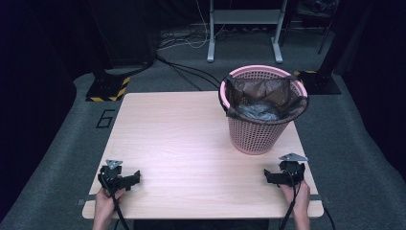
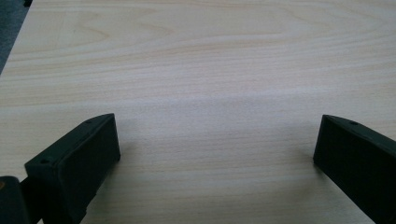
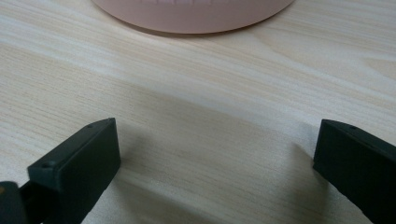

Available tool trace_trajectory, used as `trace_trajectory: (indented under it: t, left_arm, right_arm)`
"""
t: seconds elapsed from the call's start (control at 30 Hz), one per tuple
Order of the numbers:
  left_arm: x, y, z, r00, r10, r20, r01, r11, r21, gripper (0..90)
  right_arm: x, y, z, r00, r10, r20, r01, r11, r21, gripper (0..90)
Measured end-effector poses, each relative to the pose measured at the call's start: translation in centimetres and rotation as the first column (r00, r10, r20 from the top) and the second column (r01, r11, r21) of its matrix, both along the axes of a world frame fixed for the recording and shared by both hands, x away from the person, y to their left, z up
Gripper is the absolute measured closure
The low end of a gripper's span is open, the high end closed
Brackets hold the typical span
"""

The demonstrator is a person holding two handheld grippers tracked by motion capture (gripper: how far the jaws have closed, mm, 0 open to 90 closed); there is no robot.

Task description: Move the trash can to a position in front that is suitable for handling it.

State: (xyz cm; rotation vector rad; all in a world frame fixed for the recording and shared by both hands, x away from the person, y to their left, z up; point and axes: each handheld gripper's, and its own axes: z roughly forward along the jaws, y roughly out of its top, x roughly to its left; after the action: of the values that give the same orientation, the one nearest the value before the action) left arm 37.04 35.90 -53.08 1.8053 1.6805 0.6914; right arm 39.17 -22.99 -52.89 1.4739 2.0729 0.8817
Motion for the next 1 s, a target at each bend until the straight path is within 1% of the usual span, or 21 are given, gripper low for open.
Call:
trace_trajectory:
  t: [0.07,0.13,0.2,0.3,0.33,0.4,0.5,0.53,0.57,0.6,0.63,0.67,0.7,0.73,0.77,0.87,0.9,0.93,0.97,1.0]
  left_arm:
    - [0.0,-0.2,0.0,1.0000,0.003,0.000,-0.003,1.0000,-0.001,0.4]
    - [0.1,-0.2,0.0,0.9999,-0.015,0.002,0.015,0.9999,0.000,0.4]
    - [0.3,-0.4,0.0,0.9990,-0.044,0.001,0.044,0.9990,0.002,0.4]
    - [0.5,-0.6,0.0,0.9988,-0.048,0.000,0.048,0.9988,-0.002,0.4]
    - [0.7,-0.8,0.1,0.9983,-0.058,-0.003,0.058,0.9983,0.001,0.4]
    - [1.0,-1.4,0.3,0.9956,-0.093,-0.015,0.093,0.9957,-0.004,1.7]
    - [1.5,-2.3,0.7,0.9916,-0.128,-0.015,0.128,0.9915,-0.024,2.5]
    - [1.9,-3.0,1.1,0.9890,-0.147,-0.011,0.147,0.9885,-0.035,3.1]
    - [1.9,-3.0,1.1,0.9890,-0.147,-0.011,0.147,0.9885,-0.035,3.4]
    - [2.1,-3.4,1.4,0.9872,-0.159,-0.005,0.159,0.9863,-0.044,3.4]
    - [2.7,-4.1,1.9,0.9818,-0.190,-0.005,0.189,0.9802,-0.058,4.2]
    - [2.7,-4.1,1.9,0.9818,-0.190,-0.005,0.189,0.9802,-0.058,4.3]
    - [3.0,-4.6,2.3,0.9777,-0.210,-0.007,0.209,0.9761,-0.060,4.6]
    - [3.0,-4.6,2.3,0.9777,-0.210,-0.007,0.209,0.9761,-0.060,4.9]
    - [3.3,-5.1,2.6,0.9735,-0.228,-0.011,0.227,0.9721,-0.057,4.9]
    - [3.9,-6.1,3.3,0.9642,-0.265,-0.006,0.264,0.9626,-0.059,5.6]
    - [4.2,-6.6,3.7,0.9592,-0.283,0.000,0.282,0.9573,-0.063,5.8]
    - [4.2,-6.6,3.7,0.9592,-0.283,0.000,0.282,0.9573,-0.063,5.9]
    - [4.3,-6.9,4.1,0.9562,-0.292,0.010,0.292,0.9540,-0.065,5.9]
    - [4.4,-7.1,4.3,0.9538,-0.300,0.010,0.300,0.9517,-0.063,6.3]
  right_arm:
    - [0.0,0.0,0.0,1.0000,-0.001,0.000,0.001,1.000,0.000,0.0]
    - [0.0,0.0,0.0,1.0000,-0.001,0.000,0.001,1.000,0.001,0.0]
    - [0.0,0.0,0.0,1.0000,-0.001,-0.001,0.001,1.000,0.001,0.0]
    - [0.1,0.0,0.0,1.0000,-0.001,-0.001,0.001,1.000,0.001,0.0]
    - [0.1,0.0,0.0,1.0000,-0.001,-0.001,0.001,1.000,0.001,0.0]
    - [0.1,0.1,0.0,1.0000,-0.004,-0.003,0.004,1.000,0.003,0.0]
    - [0.1,0.0,0.0,1.0000,-0.004,-0.003,0.004,1.000,0.003,0.0]
    - [0.1,0.1,0.0,1.0000,-0.005,-0.003,0.005,1.000,0.003,0.0]
    - [0.1,0.1,0.0,1.0000,-0.005,-0.003,0.005,1.000,0.003,0.0]
    - [0.1,0.0,0.0,1.0000,-0.004,-0.003,0.004,1.000,0.003,0.0]
    - [0.1,0.1,0.0,1.0000,-0.003,-0.003,0.003,1.000,0.003,0.0]
    - [0.1,0.1,0.0,1.0000,-0.003,-0.003,0.003,1.000,0.003,0.0]
    - [0.1,0.1,0.0,1.0000,-0.002,-0.002,0.002,1.000,0.003,0.0]
    - [0.1,0.1,0.0,1.0000,-0.002,-0.002,0.002,1.000,0.003,0.0]
    - [0.1,0.1,0.0,1.0000,-0.002,-0.003,0.002,1.000,0.003,0.0]
    - [0.1,0.0,0.0,1.0000,-0.002,-0.002,0.002,1.000,0.003,0.0]
    - [0.1,0.0,0.0,1.0000,-0.002,-0.003,0.002,1.000,0.003,0.0]
    - [0.1,0.0,0.0,1.0000,-0.002,-0.003,0.002,1.000,0.003,0.0]
    - [0.1,0.0,0.0,1.0000,-0.002,-0.002,0.002,1.000,0.003,0.0]
    - [0.1,0.0,0.0,1.0000,-0.003,-0.002,0.003,1.000,0.004,0.0]
